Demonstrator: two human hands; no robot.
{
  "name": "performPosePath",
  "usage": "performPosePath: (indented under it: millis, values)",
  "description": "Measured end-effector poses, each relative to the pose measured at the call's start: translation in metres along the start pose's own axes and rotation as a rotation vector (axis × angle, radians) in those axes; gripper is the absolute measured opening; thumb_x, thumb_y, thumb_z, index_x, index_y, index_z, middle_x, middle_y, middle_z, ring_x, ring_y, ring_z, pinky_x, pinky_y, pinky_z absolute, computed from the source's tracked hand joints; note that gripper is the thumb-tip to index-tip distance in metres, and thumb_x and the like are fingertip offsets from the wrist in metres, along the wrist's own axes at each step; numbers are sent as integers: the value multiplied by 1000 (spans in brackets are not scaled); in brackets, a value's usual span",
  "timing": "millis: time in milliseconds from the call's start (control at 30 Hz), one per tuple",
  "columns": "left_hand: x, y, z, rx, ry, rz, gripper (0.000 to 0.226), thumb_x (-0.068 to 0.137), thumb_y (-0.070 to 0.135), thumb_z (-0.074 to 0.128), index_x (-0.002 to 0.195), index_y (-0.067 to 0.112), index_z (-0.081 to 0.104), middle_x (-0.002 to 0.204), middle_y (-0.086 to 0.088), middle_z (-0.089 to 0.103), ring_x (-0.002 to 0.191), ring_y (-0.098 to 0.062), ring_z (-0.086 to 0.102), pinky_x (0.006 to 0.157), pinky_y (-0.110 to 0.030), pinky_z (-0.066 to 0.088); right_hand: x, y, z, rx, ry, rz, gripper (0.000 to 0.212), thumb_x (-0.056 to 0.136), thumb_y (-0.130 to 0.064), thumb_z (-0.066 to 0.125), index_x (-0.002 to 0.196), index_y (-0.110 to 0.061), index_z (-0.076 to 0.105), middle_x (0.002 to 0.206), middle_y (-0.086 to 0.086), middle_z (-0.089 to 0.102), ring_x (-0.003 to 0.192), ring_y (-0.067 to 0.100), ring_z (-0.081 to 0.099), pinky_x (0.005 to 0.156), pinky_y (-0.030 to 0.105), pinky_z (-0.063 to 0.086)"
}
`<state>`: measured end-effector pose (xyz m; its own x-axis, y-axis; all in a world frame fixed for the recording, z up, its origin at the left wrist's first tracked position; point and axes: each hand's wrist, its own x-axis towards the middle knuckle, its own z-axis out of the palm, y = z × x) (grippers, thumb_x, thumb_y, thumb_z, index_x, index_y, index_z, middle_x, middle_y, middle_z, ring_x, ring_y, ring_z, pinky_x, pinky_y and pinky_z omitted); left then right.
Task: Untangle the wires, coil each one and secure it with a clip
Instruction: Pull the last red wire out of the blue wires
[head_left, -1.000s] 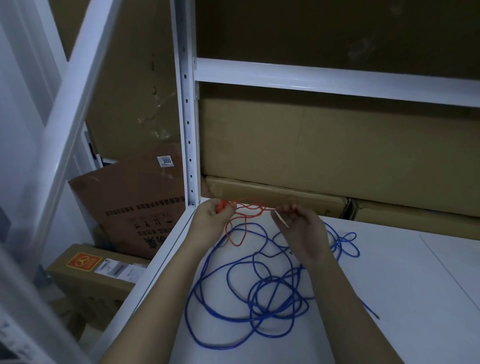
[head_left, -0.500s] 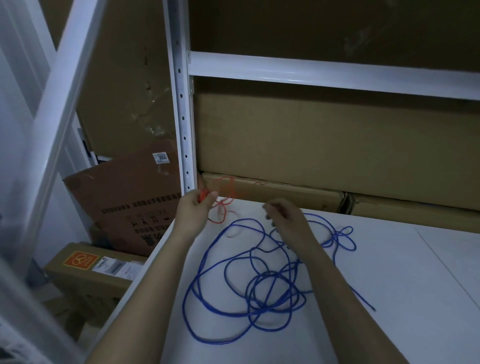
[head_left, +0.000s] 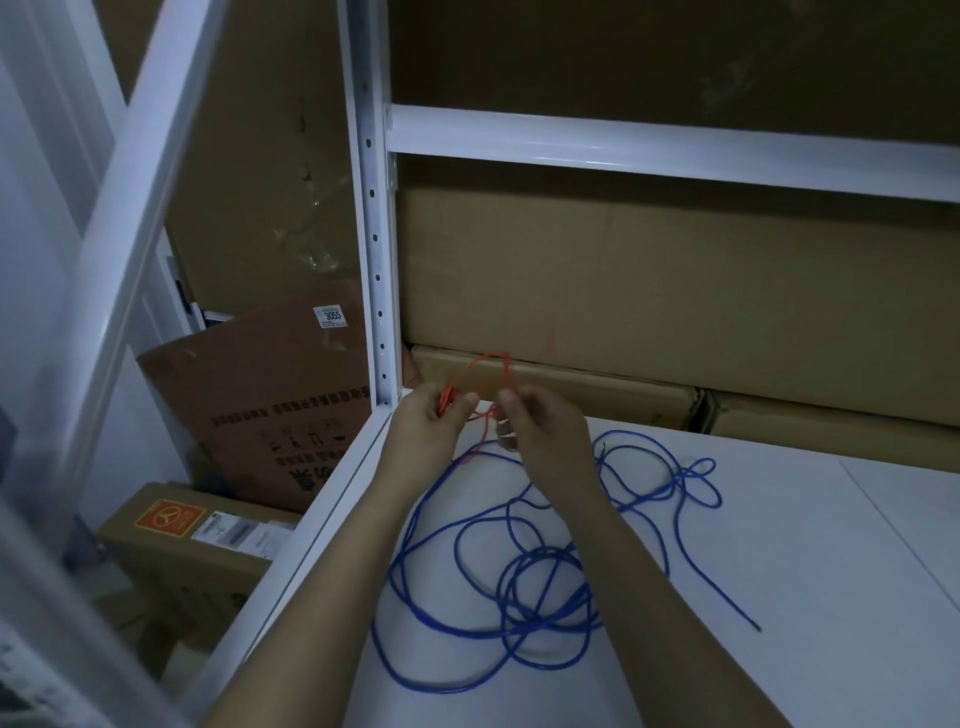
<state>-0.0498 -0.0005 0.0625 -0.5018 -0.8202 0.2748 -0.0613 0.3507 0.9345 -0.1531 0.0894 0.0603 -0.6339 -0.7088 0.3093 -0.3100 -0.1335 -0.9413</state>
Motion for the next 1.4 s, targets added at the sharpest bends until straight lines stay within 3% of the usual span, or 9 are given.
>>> performPosePath:
  millis: [167,300,400,633,767,933,1067,1233,1400]
  values:
    - [2,-2,2,-49,31,-43,32,92,26,62,92,-6,64,88,-25,66,77,-26,59,78,-47,49,1,3,-4,395,43,167,23,98,-15,51,84,-7,67,86,8,70,82,18,68,78,30,58]
    - [4,-2,8,-117,-6,-105,23,89,28,63,84,5,64,76,-12,57,72,-17,52,72,-34,41,0,2,1,694,25,277,25,100,-15,45,85,-4,62,83,6,66,81,17,65,83,31,56]
    - [3,-2,9,-110,-29,-107,28,92,24,62,86,-3,65,76,-16,60,72,-18,54,71,-31,43,4,1,-1,767,37,318,25,102,-18,41,88,-5,57,74,4,55,72,15,58,86,34,54]
    - [0,6,0,-141,-14,-65,28,89,28,66,77,4,62,62,0,57,57,-5,50,64,-30,42,-1,5,-22,194,-119,186,27,102,-21,43,90,-11,64,66,-1,41,52,7,40,57,20,45]
    - [-5,11,8,-147,-109,-32,18,83,19,73,85,3,67,77,-2,65,73,-7,60,72,-24,47,-3,6,-19,97,-147,152,28,102,-23,44,88,-11,65,60,-10,44,48,4,39,53,21,39]
    - [-5,5,6,-135,-222,-52,20,85,16,71,94,-2,71,95,-17,72,88,-23,68,85,-33,53,-5,5,-22,57,-193,142,32,102,-22,43,79,-17,64,59,-7,43,50,6,38,51,20,38]
    - [-8,7,5,-176,-310,-89,14,87,16,68,92,4,73,75,4,73,67,1,64,64,-12,48,-7,5,-27,160,-240,146,27,100,-21,46,87,-6,64,57,-4,41,49,8,35,48,21,36]
    - [-6,4,4,-156,-291,-120,22,89,18,66,69,13,61,51,15,57,49,4,51,52,-9,39,-2,7,-32,223,-178,227,21,97,-17,52,84,-7,64,64,2,52,58,9,51,60,20,51]
    - [-6,5,1,-48,-385,-134,28,88,22,67,77,-4,64,76,-16,64,71,-17,58,69,-22,46,0,15,-33,209,-180,321,27,99,-21,49,85,-6,67,84,6,67,84,14,63,85,27,55]
